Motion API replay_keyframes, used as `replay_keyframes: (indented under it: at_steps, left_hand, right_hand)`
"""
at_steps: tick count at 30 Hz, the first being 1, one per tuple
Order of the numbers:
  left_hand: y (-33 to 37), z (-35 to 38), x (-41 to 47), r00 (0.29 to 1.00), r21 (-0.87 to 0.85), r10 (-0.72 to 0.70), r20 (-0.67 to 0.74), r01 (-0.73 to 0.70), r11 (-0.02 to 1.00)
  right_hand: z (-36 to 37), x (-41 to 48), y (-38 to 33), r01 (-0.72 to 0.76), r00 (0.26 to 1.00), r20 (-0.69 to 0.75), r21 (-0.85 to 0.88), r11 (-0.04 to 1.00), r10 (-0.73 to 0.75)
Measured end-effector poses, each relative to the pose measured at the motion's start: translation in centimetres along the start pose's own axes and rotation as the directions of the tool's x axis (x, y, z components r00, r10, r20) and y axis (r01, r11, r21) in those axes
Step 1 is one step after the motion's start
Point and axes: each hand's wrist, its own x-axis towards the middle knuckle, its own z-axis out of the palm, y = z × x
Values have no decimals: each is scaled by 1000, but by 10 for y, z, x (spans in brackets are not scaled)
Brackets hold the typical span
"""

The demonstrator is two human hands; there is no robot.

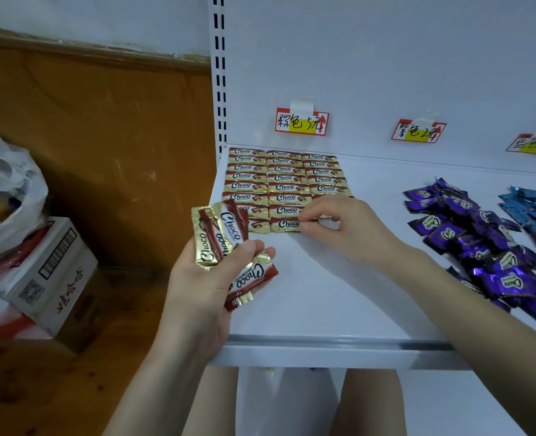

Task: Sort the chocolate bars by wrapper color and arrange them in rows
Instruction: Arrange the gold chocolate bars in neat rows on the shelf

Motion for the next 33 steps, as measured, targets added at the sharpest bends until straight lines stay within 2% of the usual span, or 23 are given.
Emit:
replay_keyframes:
  at_steps: [2, 5, 9, 13, 17, 20, 22, 24, 26, 27, 31, 33]
  left_hand:
    - [1, 4, -2, 997, 15, -30, 65, 29, 999]
    - [2, 13, -6, 984, 41, -69, 164, 63, 997]
    - [3, 25, -11, 965, 56, -79, 250, 67, 996]
    - [7, 26, -15, 956, 68, -82, 282, 66, 995]
    - [13, 25, -12, 971, 85, -19, 240, -2, 996]
    - [15, 36, -14, 961, 91, 6, 275, -33, 995]
    - [13, 43, -15, 962, 82, 16, 274, -40, 996]
    - [10, 48, -15, 976, 28, 23, 217, -30, 999]
    - [7, 50, -13, 990, -41, 31, 141, -25, 999]
    - [6, 51, -13, 993, -70, 42, 110, -34, 997]
    - [0, 55, -12, 996, -93, 62, 71, -56, 994]
    - [-1, 55, -12, 995, -74, 58, 82, -52, 996]
  right_hand:
    - [-7, -3, -18, -60, 997, -33, 175, 983, 66]
    - [-18, -6, -50, -75, 996, -18, 411, 909, 90]
    - [-29, -8, -66, -42, 999, 5, 450, 892, 45]
    - [-46, -11, -58, -87, 992, -37, 496, 864, 121]
    - [-63, -15, -58, -138, 989, 104, 412, 901, 104]
    - [-64, -15, -64, -134, 985, 151, 394, 909, 80]
    - [-61, -17, -68, -127, 990, 115, 407, 905, 88]
    - [-58, -21, -70, -89, 993, -32, 449, 889, 115]
    - [-57, -30, -68, -46, 966, -203, 465, 884, 158]
    - [-56, -35, -67, -58, 954, -231, 476, 877, 189]
    - [-42, -53, -60, -160, 968, -83, 518, 840, 236]
    - [-43, -54, -55, -162, 973, -59, 510, 845, 223]
